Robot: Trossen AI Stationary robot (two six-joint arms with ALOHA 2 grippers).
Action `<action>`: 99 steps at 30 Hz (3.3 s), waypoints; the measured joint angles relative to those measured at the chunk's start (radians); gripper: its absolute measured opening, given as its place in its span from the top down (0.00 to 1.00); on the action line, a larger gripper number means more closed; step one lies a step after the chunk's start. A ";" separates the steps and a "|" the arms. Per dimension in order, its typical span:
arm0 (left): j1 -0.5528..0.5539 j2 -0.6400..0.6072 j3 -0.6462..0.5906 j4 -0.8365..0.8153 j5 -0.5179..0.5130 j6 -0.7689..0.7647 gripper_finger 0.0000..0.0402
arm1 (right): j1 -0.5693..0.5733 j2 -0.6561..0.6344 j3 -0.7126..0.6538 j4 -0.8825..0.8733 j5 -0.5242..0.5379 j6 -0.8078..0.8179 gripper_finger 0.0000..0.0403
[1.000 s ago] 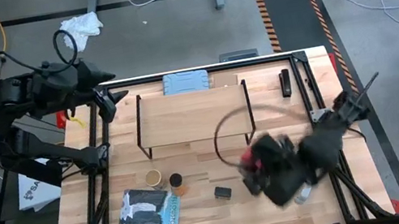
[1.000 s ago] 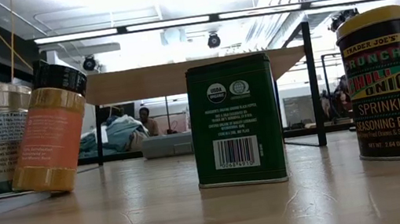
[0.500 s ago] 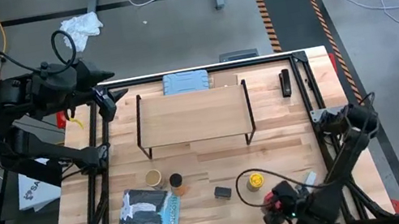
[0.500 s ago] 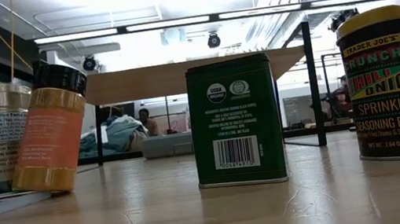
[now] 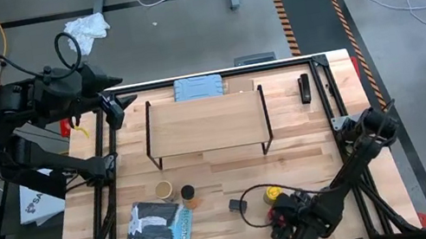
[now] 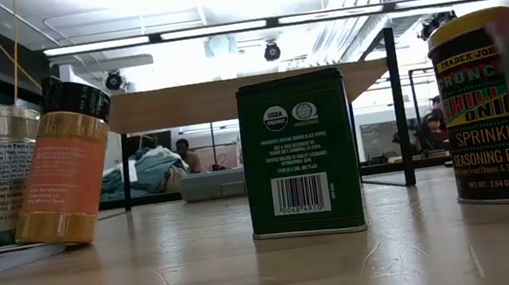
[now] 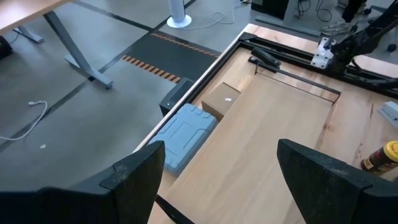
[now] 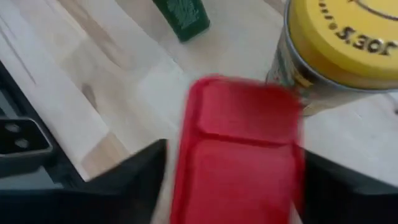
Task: Shelf spices
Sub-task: Remove the red seasoning bottle from the shelf, then move the shelf to the top-center of the table
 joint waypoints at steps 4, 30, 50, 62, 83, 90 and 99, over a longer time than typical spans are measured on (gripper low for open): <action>0.000 0.000 0.000 0.000 0.000 -0.008 0.23 | -0.011 0.000 0.000 -0.007 -0.067 -0.053 0.05; -0.309 -0.225 -0.703 0.529 0.105 -0.223 0.92 | -0.168 -0.106 0.437 -0.729 0.126 -0.129 0.95; -0.372 -0.108 -1.310 1.217 0.161 -0.530 1.00 | -0.628 -0.106 0.238 -0.292 -0.137 -0.561 1.00; -0.293 0.035 -1.313 1.222 0.163 -0.540 1.00 | -0.737 -0.075 0.238 -0.365 -0.194 -0.609 1.00; -0.007 0.039 -1.313 1.438 0.400 -0.279 1.00 | -0.859 -0.062 0.273 -0.555 -0.022 -0.541 1.00; 0.097 0.039 -1.313 1.434 0.399 -0.204 1.00 | -0.868 -0.063 0.299 -0.558 0.010 -0.533 1.00; 0.208 0.039 -1.313 1.437 0.403 -0.251 1.00 | -0.915 -0.063 0.300 -0.576 0.024 -0.692 1.00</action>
